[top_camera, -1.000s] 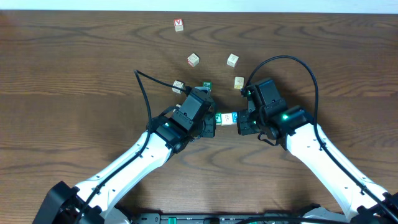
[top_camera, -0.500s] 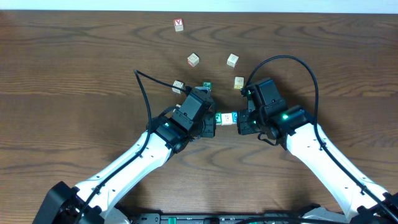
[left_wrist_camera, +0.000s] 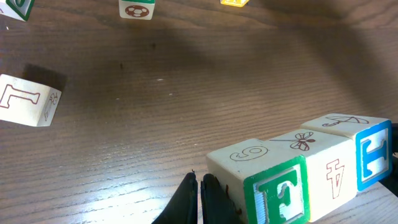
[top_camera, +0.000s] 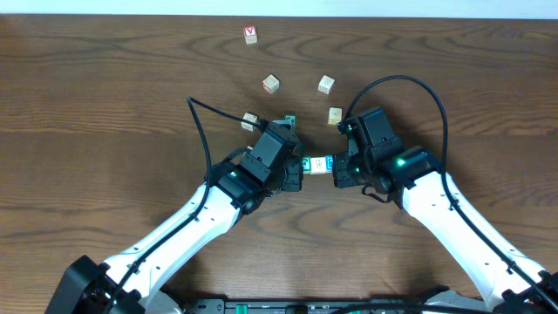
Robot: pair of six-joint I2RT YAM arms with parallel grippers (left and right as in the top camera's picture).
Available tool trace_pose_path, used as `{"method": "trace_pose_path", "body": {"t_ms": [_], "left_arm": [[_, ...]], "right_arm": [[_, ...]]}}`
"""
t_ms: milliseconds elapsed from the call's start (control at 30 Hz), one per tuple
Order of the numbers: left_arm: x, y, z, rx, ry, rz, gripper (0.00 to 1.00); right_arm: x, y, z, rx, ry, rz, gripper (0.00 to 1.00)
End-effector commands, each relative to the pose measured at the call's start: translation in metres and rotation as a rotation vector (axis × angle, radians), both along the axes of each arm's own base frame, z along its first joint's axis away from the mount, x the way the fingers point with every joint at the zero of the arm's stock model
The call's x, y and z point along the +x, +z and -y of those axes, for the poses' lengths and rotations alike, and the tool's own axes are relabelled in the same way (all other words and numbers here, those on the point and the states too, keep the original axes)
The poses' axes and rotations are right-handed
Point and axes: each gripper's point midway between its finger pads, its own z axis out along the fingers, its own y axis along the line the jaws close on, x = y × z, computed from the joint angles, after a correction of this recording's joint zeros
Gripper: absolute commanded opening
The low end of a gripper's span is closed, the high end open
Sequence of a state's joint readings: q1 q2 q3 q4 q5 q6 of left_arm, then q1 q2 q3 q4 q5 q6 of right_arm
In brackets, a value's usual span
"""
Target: Lift 3 blocks
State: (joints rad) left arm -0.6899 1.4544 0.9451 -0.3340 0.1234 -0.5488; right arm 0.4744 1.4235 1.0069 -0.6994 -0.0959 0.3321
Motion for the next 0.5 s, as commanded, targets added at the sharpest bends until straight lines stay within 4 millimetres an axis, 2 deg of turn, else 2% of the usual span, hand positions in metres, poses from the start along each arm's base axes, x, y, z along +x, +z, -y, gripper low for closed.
{"method": "trace_pose_path", "body": {"t_ms": [0,467], "left_arm": [[-0.0116,0.0584,0.0506,-0.201,-0.171,0.051,0.07],[-0.0116,0.0584,0.0506,-0.201,-0.171,0.051,0.07]], "right_arm": [[-0.0242,0.0297,-0.0603,0.233,0.188,-0.041,0.01],[-0.026,0.0284,-0.0591,0.228,0.186,-0.05,0.01]]}}
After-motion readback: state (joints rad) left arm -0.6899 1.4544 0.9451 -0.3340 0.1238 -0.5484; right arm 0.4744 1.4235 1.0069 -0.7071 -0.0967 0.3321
